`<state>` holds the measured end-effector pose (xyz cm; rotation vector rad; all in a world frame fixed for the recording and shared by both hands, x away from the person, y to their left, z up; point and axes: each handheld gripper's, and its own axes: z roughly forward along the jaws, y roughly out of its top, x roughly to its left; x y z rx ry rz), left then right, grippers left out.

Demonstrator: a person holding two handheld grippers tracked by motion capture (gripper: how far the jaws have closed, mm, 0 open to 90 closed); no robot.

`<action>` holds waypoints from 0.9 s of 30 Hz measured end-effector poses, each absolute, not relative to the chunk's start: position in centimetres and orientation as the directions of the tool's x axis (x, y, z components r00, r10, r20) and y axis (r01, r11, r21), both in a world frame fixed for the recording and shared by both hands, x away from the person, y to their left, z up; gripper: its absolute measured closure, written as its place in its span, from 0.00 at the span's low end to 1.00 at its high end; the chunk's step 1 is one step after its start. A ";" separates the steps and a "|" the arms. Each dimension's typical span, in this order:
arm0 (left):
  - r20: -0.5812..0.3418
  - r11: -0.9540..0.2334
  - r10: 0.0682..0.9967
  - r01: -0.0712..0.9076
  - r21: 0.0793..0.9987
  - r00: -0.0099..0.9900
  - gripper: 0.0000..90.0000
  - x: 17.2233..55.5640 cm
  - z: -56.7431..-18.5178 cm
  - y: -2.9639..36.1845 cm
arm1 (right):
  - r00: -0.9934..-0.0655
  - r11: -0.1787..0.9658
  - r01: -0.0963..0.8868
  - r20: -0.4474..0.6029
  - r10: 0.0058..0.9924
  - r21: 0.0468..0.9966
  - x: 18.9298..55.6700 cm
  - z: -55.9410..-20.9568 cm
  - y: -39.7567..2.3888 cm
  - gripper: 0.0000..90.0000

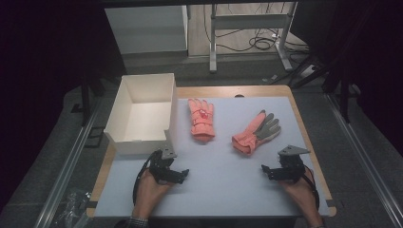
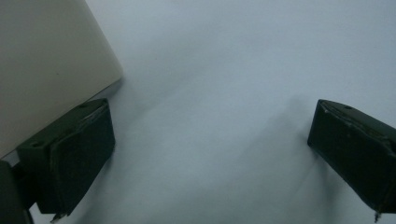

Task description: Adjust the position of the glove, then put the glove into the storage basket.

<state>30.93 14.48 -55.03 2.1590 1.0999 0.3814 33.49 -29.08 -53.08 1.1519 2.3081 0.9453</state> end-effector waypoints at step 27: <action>-0.036 -0.417 0.797 0.592 0.689 0.603 0.01 30.9 -55.1 14.6 | -0.531 0.334 0.589 0.040 0.847 0.736 33.5 -52.3 -29.4 0.19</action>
